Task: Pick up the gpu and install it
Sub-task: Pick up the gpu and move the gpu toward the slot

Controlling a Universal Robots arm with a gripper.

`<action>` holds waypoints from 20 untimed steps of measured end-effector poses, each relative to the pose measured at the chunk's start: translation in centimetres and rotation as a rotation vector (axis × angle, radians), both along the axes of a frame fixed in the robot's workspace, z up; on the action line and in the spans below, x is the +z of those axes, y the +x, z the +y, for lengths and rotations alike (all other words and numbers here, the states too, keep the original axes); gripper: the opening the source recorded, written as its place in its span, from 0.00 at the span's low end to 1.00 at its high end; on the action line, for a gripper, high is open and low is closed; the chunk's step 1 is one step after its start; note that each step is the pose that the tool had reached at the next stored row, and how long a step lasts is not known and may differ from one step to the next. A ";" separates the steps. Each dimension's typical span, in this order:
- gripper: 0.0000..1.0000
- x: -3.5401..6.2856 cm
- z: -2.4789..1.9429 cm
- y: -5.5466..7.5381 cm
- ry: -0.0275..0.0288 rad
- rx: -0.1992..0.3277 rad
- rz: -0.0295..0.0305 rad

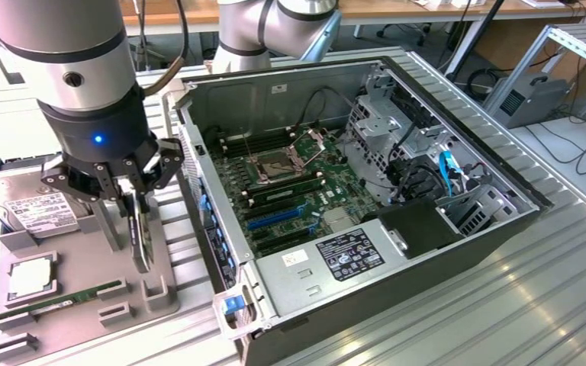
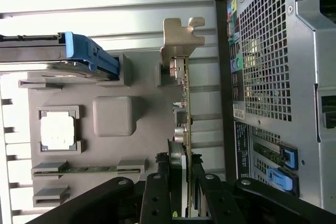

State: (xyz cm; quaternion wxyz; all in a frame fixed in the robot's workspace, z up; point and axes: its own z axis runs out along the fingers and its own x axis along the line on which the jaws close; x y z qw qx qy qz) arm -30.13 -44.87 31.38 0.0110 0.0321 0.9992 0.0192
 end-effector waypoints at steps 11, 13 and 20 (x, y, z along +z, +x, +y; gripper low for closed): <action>0.27 0.61 0.00 0.0 -0.0001 0.000 0.0000; 0.27 0.72 0.00 0.0 -0.0001 0.000 0.0000; 0.27 1.17 0.02 0.1 -0.0001 0.000 0.0000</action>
